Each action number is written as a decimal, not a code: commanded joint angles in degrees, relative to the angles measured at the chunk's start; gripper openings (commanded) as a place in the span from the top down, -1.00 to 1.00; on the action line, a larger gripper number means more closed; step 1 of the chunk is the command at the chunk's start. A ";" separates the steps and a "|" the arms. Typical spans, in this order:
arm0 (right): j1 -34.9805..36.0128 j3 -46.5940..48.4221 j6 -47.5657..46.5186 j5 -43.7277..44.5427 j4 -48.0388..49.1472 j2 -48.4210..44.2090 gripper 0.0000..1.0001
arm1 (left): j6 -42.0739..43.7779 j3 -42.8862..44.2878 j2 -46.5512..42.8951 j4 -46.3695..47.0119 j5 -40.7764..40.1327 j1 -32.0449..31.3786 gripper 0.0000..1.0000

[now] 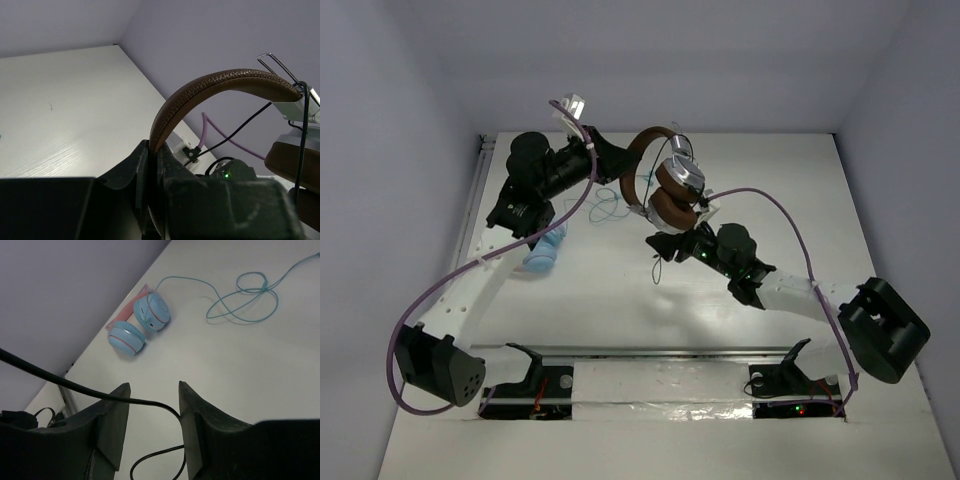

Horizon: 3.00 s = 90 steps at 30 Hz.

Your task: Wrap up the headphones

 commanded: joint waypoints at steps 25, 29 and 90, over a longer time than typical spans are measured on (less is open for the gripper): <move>-0.21 -11.36 5.91 -7.57 1.28 -10.87 0.15 | -1.83 19.86 8.45 -2.01 -18.14 -0.49 1.00; 0.41 -10.93 6.00 -11.79 -1.35 -12.36 0.60 | -2.01 20.38 10.47 -1.73 -19.98 -0.49 1.00; 14.65 34.17 -16.95 40.39 -76.77 -4.28 1.00 | 27.00 -17.32 -6.04 -26.70 -35.90 -24.84 1.00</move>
